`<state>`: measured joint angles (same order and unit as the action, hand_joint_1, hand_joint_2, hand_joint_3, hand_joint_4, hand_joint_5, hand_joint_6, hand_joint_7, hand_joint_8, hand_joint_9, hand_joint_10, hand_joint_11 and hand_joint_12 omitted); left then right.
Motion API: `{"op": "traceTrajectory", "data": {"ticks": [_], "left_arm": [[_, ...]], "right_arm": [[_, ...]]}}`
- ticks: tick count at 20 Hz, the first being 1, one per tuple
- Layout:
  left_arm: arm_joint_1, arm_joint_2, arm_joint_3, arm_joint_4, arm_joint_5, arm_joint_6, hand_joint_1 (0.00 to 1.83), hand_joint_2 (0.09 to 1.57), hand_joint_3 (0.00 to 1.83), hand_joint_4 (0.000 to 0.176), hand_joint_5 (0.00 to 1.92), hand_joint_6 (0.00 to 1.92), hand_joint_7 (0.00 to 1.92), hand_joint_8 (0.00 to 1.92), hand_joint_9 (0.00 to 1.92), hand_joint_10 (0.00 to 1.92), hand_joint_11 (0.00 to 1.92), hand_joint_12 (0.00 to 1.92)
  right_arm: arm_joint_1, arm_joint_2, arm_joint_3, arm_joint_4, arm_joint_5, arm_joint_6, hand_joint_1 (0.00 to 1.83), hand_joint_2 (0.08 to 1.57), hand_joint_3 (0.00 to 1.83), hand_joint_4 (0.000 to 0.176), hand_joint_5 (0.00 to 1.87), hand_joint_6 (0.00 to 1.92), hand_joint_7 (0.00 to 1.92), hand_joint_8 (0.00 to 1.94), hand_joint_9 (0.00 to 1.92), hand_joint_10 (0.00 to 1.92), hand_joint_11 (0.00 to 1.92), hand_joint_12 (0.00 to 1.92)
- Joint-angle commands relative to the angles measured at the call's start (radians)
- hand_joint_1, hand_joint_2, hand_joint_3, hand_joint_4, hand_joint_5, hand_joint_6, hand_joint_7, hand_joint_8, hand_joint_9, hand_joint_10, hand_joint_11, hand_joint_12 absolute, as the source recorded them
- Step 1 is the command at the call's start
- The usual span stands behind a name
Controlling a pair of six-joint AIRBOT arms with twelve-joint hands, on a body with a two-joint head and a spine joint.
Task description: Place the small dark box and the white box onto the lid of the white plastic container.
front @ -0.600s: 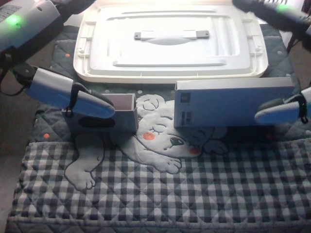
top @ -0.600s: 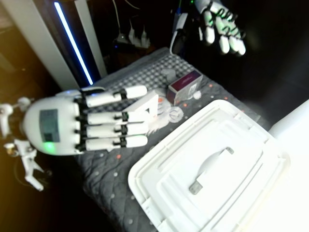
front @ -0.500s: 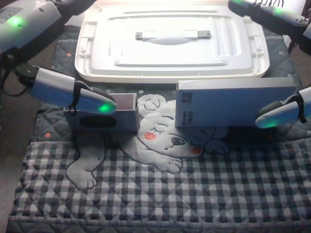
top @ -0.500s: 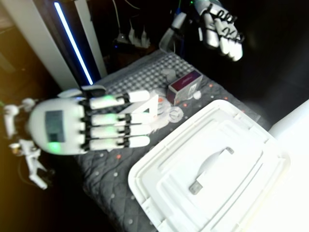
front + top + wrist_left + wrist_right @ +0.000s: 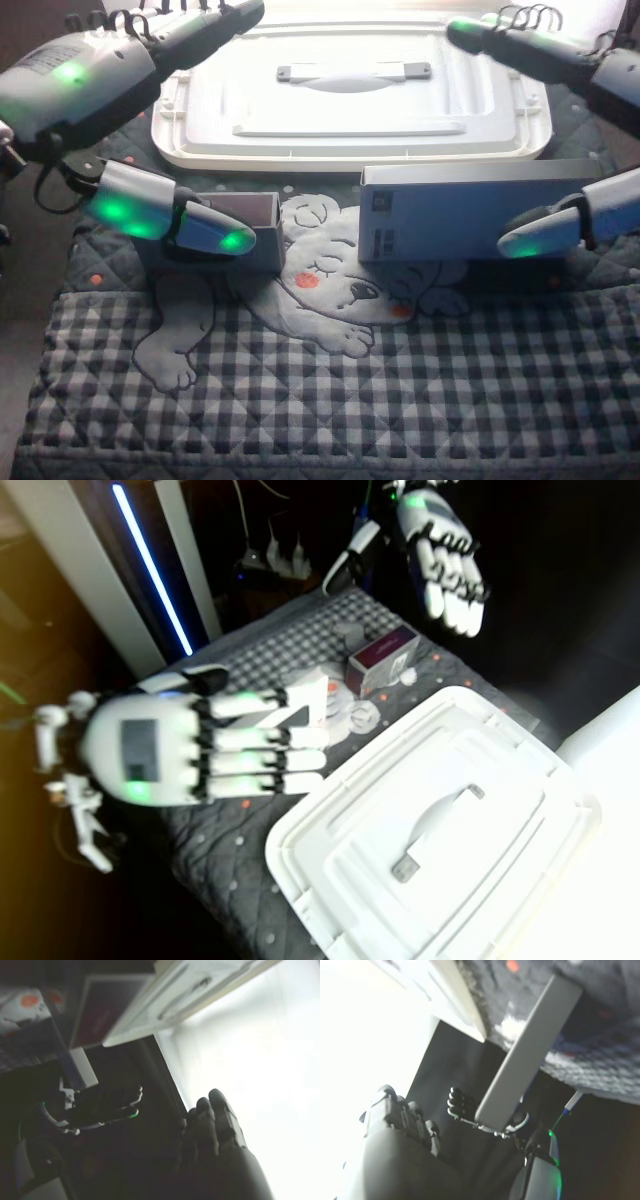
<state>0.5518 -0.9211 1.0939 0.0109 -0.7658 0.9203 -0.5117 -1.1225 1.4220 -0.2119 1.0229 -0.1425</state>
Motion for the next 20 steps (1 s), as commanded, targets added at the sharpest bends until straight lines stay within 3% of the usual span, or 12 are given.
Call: {"op": "traceTrajectory", "data": {"ticks": [1,4,5,6,7,8,10,11,12,14,18,20], "left_arm": [[-0.015,-0.006,0.008,-0.006,-0.089,-0.003,0.70,0.61,0.01,0.000,0.05,0.01,0.06,0.00,0.09,0.00,0.00,0.48],[-0.015,-0.031,0.031,-0.006,-0.041,-0.003,0.79,0.56,0.00,0.028,0.04,0.00,0.00,0.00,0.06,0.00,0.00,0.44],[-0.015,-0.037,0.039,-0.006,-0.018,-0.003,0.81,0.56,0.00,0.052,0.04,0.00,0.00,0.00,0.06,0.00,0.00,0.44],[-0.014,-0.041,0.043,-0.006,-0.003,-0.003,0.81,0.55,0.00,0.114,0.04,0.00,0.00,0.00,0.07,0.00,0.00,0.40],[-0.011,-0.045,0.047,-0.006,0.007,-0.003,0.78,0.55,0.00,0.131,0.03,0.00,0.00,0.00,0.09,0.01,0.00,0.45],[-0.007,-0.048,0.050,-0.007,0.014,-0.003,0.78,0.57,0.00,0.106,0.01,0.00,0.02,0.00,0.10,0.01,0.00,0.41],[-0.001,-0.059,0.060,-0.009,0.039,-0.004,0.82,0.59,0.01,0.108,0.00,0.00,0.03,0.00,0.03,0.02,0.00,0.06],[0.000,-0.065,0.066,-0.009,0.052,-0.004,0.80,0.64,0.00,0.063,0.00,0.00,0.00,0.00,0.04,0.00,0.00,0.31],[0.001,-0.070,0.071,-0.009,0.064,-0.004,0.80,0.65,0.00,0.115,0.00,0.00,0.00,0.00,0.01,0.00,0.00,0.23],[0.010,-0.079,0.080,-0.015,0.079,-0.004,0.78,0.59,0.00,0.167,0.01,0.00,0.00,0.00,0.03,0.00,0.00,0.18],[0.027,-0.097,0.095,-0.020,0.114,-0.004,0.75,0.62,0.00,0.141,0.02,0.00,0.02,0.00,0.07,0.00,0.00,0.23],[0.032,-0.112,0.107,-0.021,0.133,-0.005,0.74,0.62,0.00,0.173,0.00,0.00,0.00,0.00,0.03,0.00,0.00,0.28]], "right_arm": [[0.014,0.008,0.008,0.032,0.092,0.004,0.84,0.59,0.00,0.132,0.06,0.01,0.08,0.00,0.02,0.00,0.01,0.14],[0.014,-0.006,0.015,0.018,0.068,0.004,0.83,0.57,0.00,0.077,0.11,0.01,0.12,0.00,0.07,0.00,0.00,0.12],[0.014,-0.013,0.019,0.012,0.055,0.004,0.83,0.56,0.00,0.072,0.12,0.01,0.14,0.00,0.11,0.01,0.00,0.17],[0.014,-0.016,0.021,0.009,0.047,0.004,0.86,0.57,0.00,0.066,0.13,0.00,0.15,0.00,0.12,0.01,0.00,0.03],[0.014,-0.017,0.021,0.005,0.043,0.004,0.86,0.57,0.01,0.067,0.14,0.01,0.15,0.00,0.10,0.00,0.00,0.01],[0.014,-0.018,0.021,0.003,0.042,0.004,0.84,0.58,0.01,0.079,0.15,0.01,0.16,0.01,0.08,0.00,0.00,0.00],[0.014,-0.019,0.021,-0.002,0.037,0.004,0.82,0.59,0.01,0.074,0.15,0.01,0.17,0.01,0.09,0.01,0.00,0.00],[0.014,-0.018,0.021,-0.007,0.031,0.004,0.80,0.59,0.01,0.073,0.15,0.01,0.16,0.01,0.09,0.01,0.00,0.00],[0.014,-0.018,0.021,-0.011,0.027,0.005,0.88,0.61,0.02,0.058,0.16,0.01,0.17,0.01,0.11,0.02,0.08,0.04],[0.014,-0.018,0.022,-0.013,0.014,0.005,0.89,0.67,0.00,0.058,0.18,0.01,0.17,0.00,0.12,0.01,0.00,0.33],[0.014,-0.018,0.027,-0.019,-0.013,0.005,0.81,0.63,0.00,0.056,0.22,0.00,0.19,0.00,0.12,0.00,0.00,0.45],[0.014,-0.018,0.029,-0.024,-0.020,0.005,0.79,0.63,0.00,0.065,0.23,0.00,0.22,0.01,0.13,0.00,0.00,0.41]]}}
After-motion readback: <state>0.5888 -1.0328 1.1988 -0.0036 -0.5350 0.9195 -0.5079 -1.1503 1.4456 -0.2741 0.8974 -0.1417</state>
